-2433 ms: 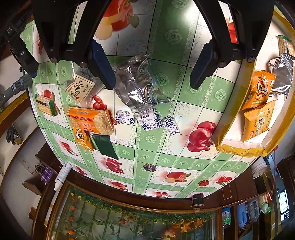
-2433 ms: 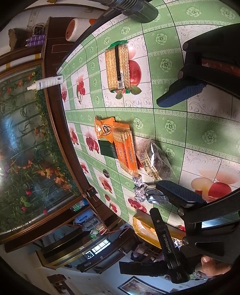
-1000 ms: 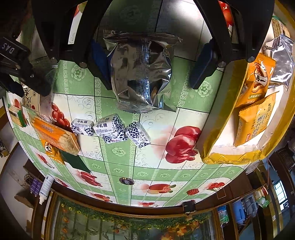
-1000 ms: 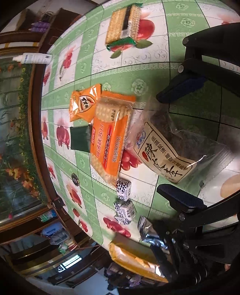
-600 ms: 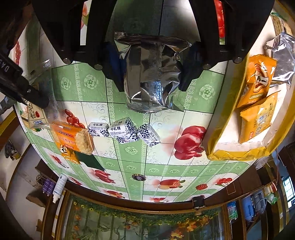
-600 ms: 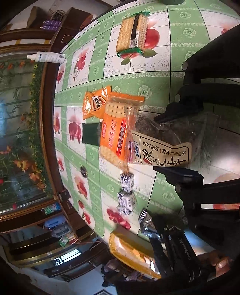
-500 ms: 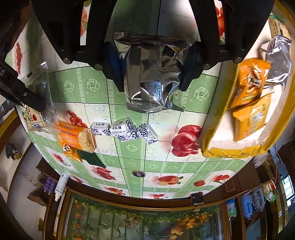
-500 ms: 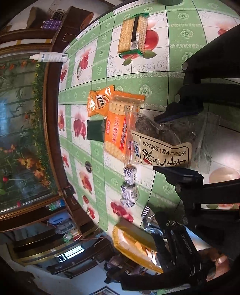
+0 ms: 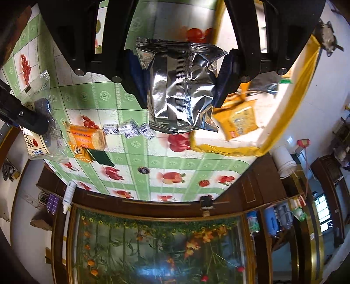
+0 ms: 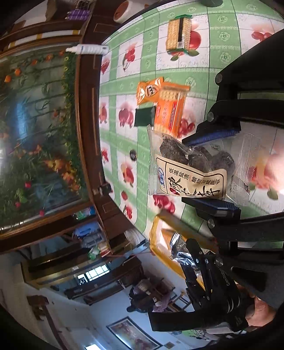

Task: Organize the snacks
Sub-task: 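Carry the foil bag and clear snack bag over the yellow-rimmed tray with both tools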

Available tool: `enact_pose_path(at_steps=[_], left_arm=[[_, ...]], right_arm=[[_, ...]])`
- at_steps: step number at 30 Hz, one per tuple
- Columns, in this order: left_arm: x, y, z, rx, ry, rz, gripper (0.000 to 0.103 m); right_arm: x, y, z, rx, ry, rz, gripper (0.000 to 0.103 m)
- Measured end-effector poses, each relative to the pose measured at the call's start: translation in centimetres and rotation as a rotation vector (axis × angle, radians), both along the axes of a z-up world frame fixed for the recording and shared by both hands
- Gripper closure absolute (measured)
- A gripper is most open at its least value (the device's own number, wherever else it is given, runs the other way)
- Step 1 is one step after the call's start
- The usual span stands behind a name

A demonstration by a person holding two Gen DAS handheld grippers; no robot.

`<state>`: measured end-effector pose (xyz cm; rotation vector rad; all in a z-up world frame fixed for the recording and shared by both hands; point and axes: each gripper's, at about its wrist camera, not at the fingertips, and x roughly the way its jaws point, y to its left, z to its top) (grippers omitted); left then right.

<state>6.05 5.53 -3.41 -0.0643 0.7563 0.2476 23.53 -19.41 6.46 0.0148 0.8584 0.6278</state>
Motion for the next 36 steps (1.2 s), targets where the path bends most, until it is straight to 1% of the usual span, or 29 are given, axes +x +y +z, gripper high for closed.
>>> enact_pose_path(at_steps=[8,21,29,36], left_arm=[[-2.2,3.1,1.2,-0.002,-0.036,0.070,0.045],[-4.9,8.0,1.3,-0.053,-0.059,0.167,0.045],[-5.6,10.1,1.1,-0.064,-0.065,0.209,0.045],[-6.3,12.4,0.2,-0.075,-0.056,0.255,0.045]], right_arm=[[-2.0,3.1,1.7,0.044,-0.014,0.077,0.058],[-4.2,9.3,2.6,0.088,-0.013,0.208,0.058],[-4.5,12.2,2.5,0.114,0.000,0.262,0.058],[-4.3,15.3,1.1,0.108,0.029,0.305,0.058]])
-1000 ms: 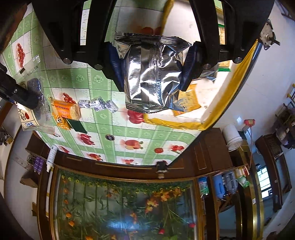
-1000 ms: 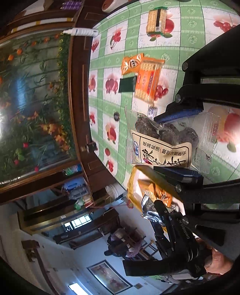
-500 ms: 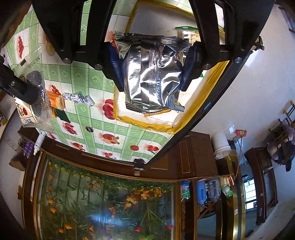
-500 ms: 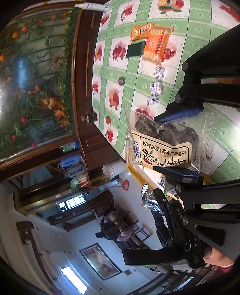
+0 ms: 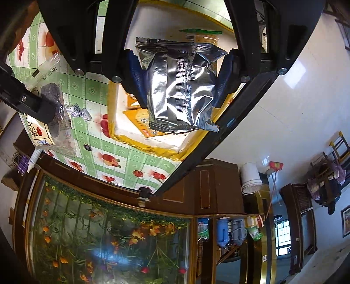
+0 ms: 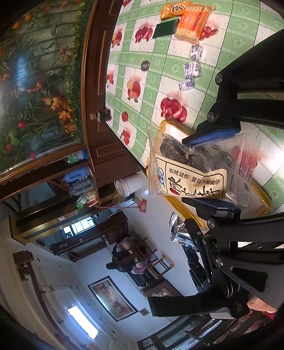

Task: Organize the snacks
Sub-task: 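Carry the foil bag and clear snack bag over the yellow-rimmed tray with both tools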

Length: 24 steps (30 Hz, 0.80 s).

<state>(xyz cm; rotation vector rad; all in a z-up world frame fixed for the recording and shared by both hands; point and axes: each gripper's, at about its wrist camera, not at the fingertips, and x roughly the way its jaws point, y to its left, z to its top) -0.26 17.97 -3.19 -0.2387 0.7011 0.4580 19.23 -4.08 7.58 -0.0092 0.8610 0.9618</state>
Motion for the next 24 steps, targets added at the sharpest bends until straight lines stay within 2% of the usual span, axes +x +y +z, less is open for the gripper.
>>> enact_pose_path(at_steps=[5,15,24], left_arm=[[0.2,0.8,-1.1,-0.017,0.022,0.011,0.045],[0.9,-0.8,-2.8,-0.037,0.070,-0.043,0.045],[1.0,-0.6,-3.6,-0.035,0.093,-0.039,0.045]], right_arm=[[0.4,1.8,-1.4,-0.011,0.021,0.021,0.058],[1.9,5.5,-4.3,-0.026,0.064,0.058,0.058],[2.8,6.4,-5.9,-0.038,0.090,0.058,0.058]])
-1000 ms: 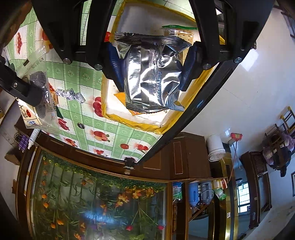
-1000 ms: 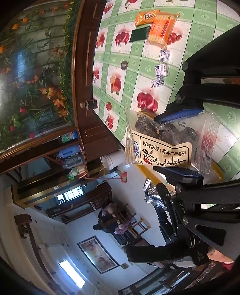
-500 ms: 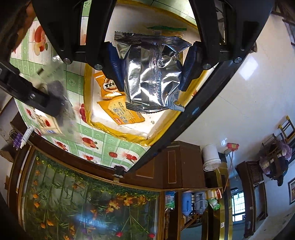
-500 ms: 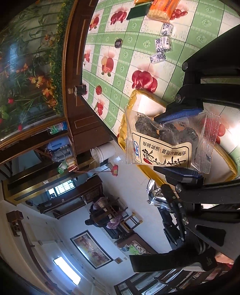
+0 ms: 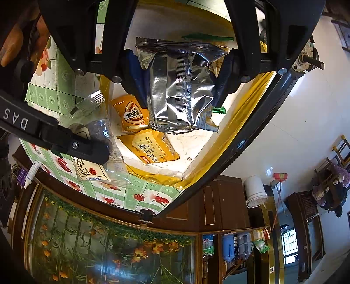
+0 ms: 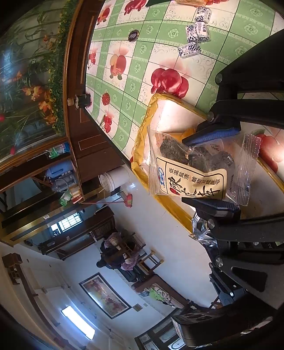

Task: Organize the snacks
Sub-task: 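Carry the foil bag and clear snack bag over the yellow-rimmed tray with both tools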

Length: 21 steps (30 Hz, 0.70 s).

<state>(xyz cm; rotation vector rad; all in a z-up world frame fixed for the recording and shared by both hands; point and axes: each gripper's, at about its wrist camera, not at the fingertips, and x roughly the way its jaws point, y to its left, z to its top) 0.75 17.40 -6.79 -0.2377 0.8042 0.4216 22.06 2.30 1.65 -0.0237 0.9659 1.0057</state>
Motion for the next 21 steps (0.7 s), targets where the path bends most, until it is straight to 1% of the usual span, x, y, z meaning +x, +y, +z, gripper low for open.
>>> enact_pose_path(at_steps=[12,21], left_arm=[[0.3,0.2,-0.6,0.001,0.019,-0.003,0.045],[0.4,0.3,-0.6,0.005,0.023,-0.004,0.045]], right_arm=[[1.6,0.8,0.0,0.004,-0.008,-0.012,0.058],[2.0,1.4,0.1,0.013,-0.007,-0.009,0.058]])
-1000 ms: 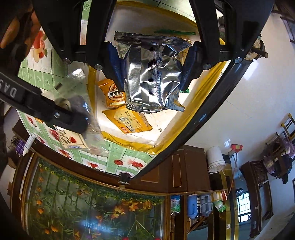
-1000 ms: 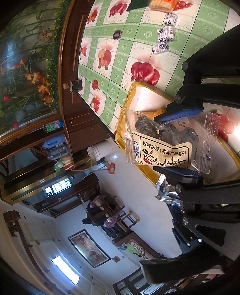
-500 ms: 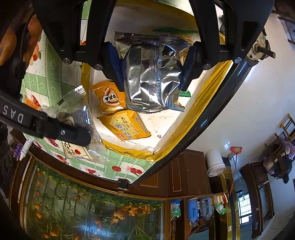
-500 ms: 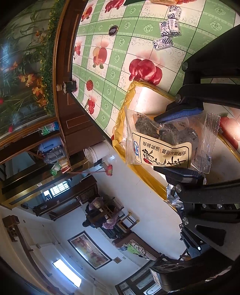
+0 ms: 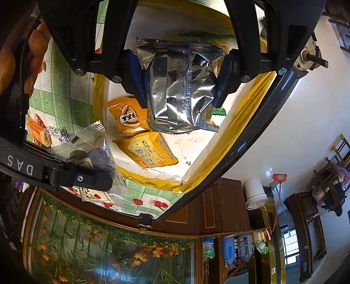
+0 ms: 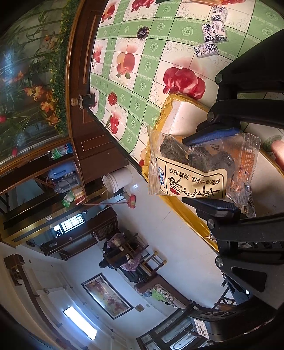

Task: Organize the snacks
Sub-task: 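Carry the foil bag and clear snack bag over the yellow-rimmed tray with both tools, then open both tools to drop the foil bag and clear snack bag into the tray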

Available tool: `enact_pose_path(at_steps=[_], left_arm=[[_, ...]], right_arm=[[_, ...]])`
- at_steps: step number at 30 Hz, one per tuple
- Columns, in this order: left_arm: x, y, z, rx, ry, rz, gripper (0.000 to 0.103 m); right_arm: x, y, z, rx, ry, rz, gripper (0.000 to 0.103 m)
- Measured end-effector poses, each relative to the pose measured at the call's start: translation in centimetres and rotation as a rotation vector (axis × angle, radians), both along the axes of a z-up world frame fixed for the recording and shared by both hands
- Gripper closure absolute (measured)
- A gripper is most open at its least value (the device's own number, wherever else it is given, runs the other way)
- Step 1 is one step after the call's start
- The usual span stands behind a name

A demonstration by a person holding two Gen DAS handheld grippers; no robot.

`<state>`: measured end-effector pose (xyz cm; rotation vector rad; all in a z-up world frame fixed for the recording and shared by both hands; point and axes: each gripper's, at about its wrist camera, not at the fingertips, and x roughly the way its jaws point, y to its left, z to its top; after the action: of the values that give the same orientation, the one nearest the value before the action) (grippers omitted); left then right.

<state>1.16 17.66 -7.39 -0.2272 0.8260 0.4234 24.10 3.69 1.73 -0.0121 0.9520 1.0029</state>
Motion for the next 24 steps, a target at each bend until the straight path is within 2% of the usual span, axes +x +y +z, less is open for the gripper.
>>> enact_pose_path(at_steps=[24], left_arm=[[0.7,-0.5,-1.3,0.003,0.040,-0.011,0.045]], right_arm=[[0.8,1.8,-3.4,-0.042,0.044,0.011,0.058]])
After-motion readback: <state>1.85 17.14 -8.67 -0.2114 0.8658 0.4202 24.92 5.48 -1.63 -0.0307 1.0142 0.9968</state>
